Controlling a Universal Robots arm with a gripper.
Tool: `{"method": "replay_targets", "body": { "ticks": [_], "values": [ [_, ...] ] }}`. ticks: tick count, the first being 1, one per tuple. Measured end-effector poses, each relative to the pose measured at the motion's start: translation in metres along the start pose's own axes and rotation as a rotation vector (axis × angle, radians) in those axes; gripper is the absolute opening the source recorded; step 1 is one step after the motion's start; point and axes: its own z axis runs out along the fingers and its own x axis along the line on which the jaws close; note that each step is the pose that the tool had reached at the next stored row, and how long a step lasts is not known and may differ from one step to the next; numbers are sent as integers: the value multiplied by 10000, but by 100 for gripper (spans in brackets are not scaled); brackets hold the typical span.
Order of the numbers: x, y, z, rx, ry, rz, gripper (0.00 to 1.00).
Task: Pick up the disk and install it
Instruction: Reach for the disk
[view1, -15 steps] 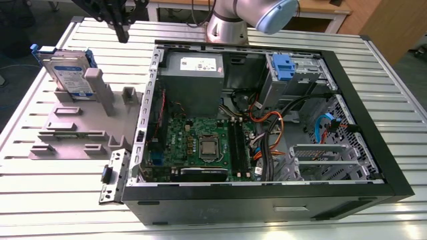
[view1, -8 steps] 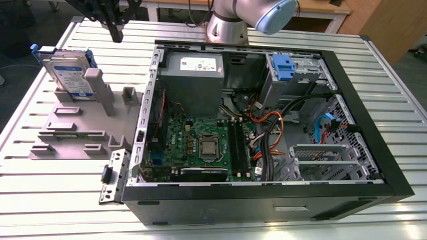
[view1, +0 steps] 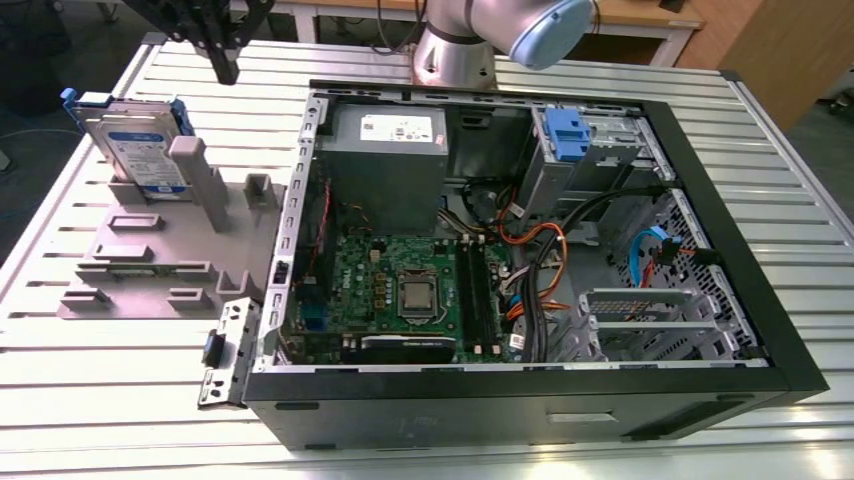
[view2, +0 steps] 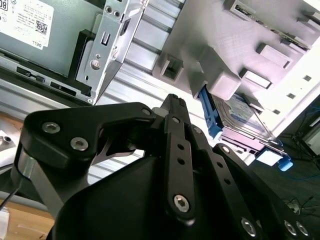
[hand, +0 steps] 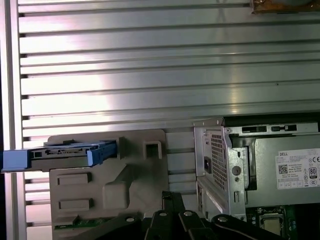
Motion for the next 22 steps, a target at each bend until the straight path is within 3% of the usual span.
{"method": "replay_targets", "body": {
  "ticks": [22],
  "values": [
    [83,-4,-2,0,0,3,11]
  ]
}}
